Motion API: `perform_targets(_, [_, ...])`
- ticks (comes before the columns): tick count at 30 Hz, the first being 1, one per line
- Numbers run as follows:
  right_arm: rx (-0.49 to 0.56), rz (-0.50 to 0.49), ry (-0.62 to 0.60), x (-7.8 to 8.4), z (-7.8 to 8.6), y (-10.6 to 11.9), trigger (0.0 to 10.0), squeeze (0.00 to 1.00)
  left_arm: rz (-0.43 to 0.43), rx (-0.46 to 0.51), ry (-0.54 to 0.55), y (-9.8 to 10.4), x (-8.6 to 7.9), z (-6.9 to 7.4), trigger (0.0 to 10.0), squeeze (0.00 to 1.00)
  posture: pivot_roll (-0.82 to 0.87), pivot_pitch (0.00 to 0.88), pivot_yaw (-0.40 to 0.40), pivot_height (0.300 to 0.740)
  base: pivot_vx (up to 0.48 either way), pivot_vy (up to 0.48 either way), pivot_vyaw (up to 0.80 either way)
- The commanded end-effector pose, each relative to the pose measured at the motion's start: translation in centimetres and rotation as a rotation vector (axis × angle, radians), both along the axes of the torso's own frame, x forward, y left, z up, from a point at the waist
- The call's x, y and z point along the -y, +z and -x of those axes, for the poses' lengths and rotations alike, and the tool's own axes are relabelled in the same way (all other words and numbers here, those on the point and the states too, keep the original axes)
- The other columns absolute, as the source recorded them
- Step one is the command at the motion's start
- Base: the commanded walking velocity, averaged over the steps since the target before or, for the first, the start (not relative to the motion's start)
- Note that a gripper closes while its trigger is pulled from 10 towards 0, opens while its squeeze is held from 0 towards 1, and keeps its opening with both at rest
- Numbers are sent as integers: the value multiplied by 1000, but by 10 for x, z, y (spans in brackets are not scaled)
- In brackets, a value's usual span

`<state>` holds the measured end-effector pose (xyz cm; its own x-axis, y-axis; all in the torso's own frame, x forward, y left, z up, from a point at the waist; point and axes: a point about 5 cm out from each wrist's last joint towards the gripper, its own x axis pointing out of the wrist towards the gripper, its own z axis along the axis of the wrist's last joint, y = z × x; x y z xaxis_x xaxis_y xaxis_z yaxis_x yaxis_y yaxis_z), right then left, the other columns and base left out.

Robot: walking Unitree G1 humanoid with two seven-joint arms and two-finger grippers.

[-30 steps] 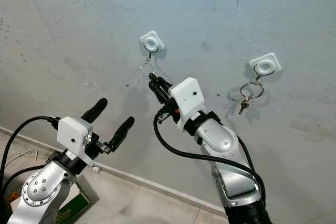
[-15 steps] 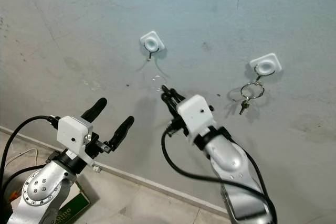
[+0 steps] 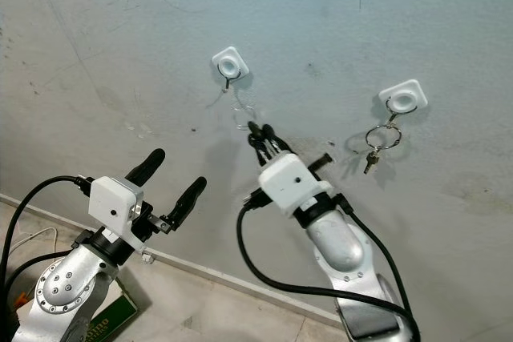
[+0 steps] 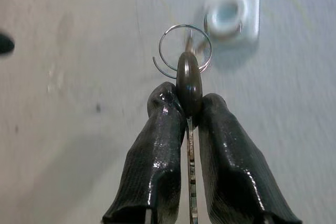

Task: Hang keys on a hook

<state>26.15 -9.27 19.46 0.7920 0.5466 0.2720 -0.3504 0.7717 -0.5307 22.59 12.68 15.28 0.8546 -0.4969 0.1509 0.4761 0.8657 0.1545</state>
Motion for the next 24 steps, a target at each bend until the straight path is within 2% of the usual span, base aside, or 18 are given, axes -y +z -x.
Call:
perform_targets(1, [26, 2, 24, -6, -2, 3, 10000, 0, -13, 9, 13, 2, -2, 0, 10000, 0, 16, 51, 52, 740, 0, 0, 0])
perform_targets(12, [67, -28, 39, -20, -15, 14, 10000, 0, -12, 11, 14, 3, -1, 0, 10000, 0, 27, 53, 48, 740, 0, 0, 0])
perform_targets(24, [44, -45, 32, -24, -24, 9, 10000, 0, -11, 59, 6, 12, 3, -3, 10000, 0, 27, 54, 44, 740, 0, 0, 0])
